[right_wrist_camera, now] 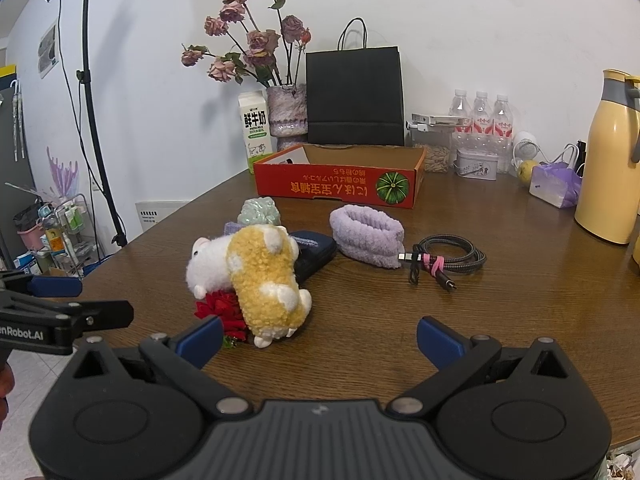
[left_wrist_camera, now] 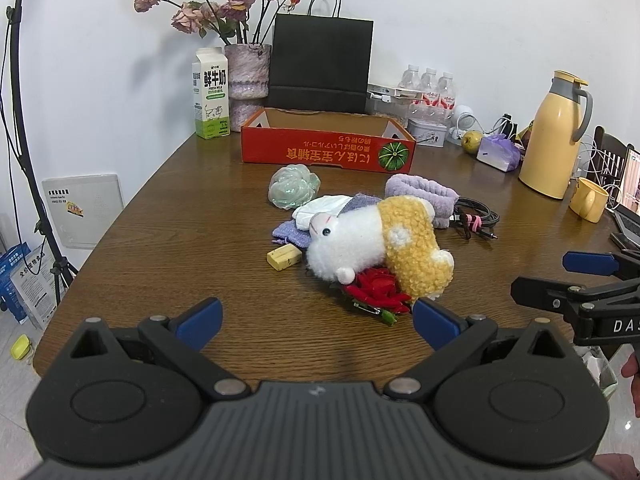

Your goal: Organize objects

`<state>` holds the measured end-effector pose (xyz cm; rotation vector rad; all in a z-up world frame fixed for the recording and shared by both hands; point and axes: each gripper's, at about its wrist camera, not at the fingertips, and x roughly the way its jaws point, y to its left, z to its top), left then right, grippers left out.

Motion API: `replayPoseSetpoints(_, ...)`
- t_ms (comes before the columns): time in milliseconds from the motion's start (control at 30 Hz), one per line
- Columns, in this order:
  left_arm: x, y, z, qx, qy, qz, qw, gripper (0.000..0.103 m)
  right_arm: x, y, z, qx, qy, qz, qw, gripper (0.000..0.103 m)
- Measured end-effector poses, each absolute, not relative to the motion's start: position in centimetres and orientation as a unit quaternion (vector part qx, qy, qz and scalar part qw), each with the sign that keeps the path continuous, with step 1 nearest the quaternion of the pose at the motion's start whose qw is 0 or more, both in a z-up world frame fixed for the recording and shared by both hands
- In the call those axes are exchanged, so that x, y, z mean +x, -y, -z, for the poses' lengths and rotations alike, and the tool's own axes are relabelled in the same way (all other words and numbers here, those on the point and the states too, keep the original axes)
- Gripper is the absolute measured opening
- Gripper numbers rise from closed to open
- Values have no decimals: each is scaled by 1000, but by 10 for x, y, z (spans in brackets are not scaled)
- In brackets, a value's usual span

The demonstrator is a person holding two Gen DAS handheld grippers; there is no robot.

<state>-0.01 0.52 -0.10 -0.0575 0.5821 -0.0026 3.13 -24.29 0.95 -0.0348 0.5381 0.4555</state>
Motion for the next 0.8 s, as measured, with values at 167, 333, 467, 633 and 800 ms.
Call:
replayPoseSetpoints(167,0,-5,1,-28,-287,1,957,103,31,243,-10,-17,-264,-223,938,103)
replayPoseSetpoints(333,-1,-6,2,-30,-286,0,958,103,32,243,-9,-17,-264,-223,938,103)
replayPoseSetpoints(467,-1,-6,2,-29,-286,0,958,103,32,244,-7,-16,-265,-223,938,103)
replayPoseSetpoints(633,-1,-6,2,-30,-287,0,958,103,32,244,-8,-16,-265,-223,938,103)
replayPoseSetpoints(800,-1,-6,3,-29,-287,0,958,103,32,244,-7,-15,-266,-222,938,103)
